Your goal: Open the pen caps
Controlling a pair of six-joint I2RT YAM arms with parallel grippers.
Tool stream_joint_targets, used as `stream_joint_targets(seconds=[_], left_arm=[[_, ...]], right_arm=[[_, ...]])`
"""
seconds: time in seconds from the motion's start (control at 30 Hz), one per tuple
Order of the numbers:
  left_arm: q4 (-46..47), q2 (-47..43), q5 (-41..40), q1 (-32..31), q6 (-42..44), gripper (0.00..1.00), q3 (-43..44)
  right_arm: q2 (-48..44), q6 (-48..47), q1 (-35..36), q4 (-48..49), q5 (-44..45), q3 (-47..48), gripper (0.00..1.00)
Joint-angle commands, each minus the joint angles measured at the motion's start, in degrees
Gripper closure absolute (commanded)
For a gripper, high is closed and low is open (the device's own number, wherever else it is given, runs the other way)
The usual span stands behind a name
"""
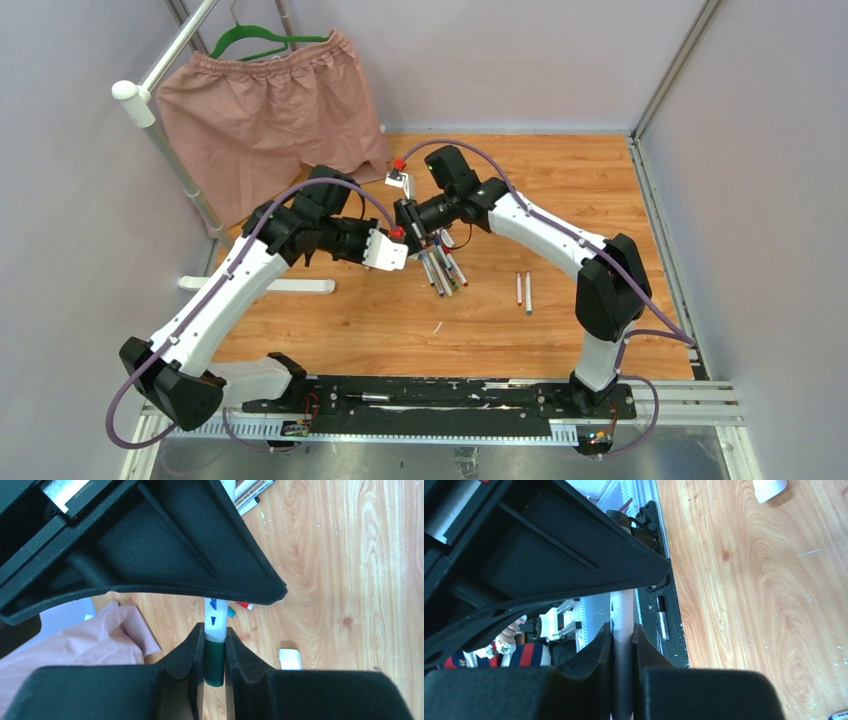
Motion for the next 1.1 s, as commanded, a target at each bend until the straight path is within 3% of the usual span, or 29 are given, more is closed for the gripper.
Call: stream_joint_targets(seconds=[0.0, 0.1, 0.2, 0.77, 0.9, 1.07], left_arm=[[-0.2, -1.8, 2.4, -0.1, -2.0, 0.98, 0.9], [-0.4, -2.9, 3.2, -0.2, -3.2, 0.66, 0.2], [-0.3, -3.8, 4.3, -0.2, -3.3, 0.53, -0.7], [-0.4, -4.5, 1.3, -0.2, -2.3, 0.55, -3.7], [-0.3, -3.1, -0.6, -0.2, -2.3, 0.61, -3.6], [-0.2, -2.0, 1.5, -0.2, -4.0, 0.8, -1.3]], right_arm=[[-0.3, 1.5, 0.3, 4.2, -2.6, -2.2, 1.0], [-1.7, 1.6, -0.7, 8.0, -4.9, -5.3, 1.0], [-2.0, 1.8, -1.2, 9.8, -6.5, -7.2, 1.0], [-2.6, 2.2, -1.2, 10.4, -6.5, -6.6, 1.0], [-2.9, 2.5, -1.2, 10.4, -6.5, -6.8, 1.0], [-2.2, 3.3, -1.2, 10.5, -5.9, -6.2, 1.0]])
